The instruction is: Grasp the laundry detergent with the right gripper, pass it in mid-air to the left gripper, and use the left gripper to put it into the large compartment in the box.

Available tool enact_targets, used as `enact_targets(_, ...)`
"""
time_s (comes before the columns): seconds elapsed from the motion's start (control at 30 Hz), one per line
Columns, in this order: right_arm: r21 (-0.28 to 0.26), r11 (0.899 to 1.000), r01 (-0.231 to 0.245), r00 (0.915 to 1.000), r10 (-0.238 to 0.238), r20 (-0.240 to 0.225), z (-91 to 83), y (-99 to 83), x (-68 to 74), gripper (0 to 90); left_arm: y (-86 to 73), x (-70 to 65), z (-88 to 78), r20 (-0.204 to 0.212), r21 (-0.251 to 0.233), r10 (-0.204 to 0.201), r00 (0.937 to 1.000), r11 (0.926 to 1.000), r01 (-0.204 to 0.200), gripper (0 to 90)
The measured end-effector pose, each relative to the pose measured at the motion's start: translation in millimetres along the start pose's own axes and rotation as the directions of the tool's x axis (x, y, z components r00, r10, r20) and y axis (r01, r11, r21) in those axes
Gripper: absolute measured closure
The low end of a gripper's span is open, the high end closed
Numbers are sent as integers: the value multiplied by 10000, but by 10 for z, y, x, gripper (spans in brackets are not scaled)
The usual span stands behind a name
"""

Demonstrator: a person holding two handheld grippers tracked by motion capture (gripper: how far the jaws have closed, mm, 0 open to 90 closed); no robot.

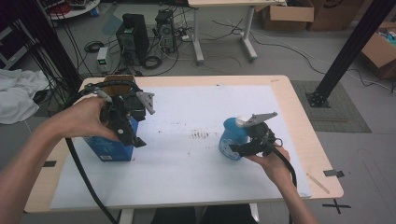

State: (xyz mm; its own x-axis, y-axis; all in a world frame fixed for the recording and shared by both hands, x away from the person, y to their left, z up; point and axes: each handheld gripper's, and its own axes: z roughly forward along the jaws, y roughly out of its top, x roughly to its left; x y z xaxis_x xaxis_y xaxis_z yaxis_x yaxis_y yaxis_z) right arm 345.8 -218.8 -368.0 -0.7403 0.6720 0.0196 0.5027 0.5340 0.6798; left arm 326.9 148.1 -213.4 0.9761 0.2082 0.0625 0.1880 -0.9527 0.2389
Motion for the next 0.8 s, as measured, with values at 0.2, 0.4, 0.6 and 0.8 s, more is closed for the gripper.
enact_targets(0.2, -213, 9998, 44, 10000, -42, 64, 10, -17, 13, 214, -10, 2, 2, 9, -30, -19, 10000, 10000, 19, 196)
enact_targets(0.4, -324, 9995, -48, 10000, 46, -40, 35, -35, 18, 232, -15, 6, 0, 17, -33, -33, 10000, 10000, 33, 198)
enact_targets(0.6, -511, 9986, -145, 9998, 139, -124, 34, -48, 17, 263, -13, 6, 6, 10, -41, -21, 10000, 10000, 21, 199)
enact_targets(0.8, -560, 9982, -200, 9998, 195, -88, 44, -60, 16, 288, -7, 6, 10, 9, -29, -7, 10000, 10000, 7, 200)
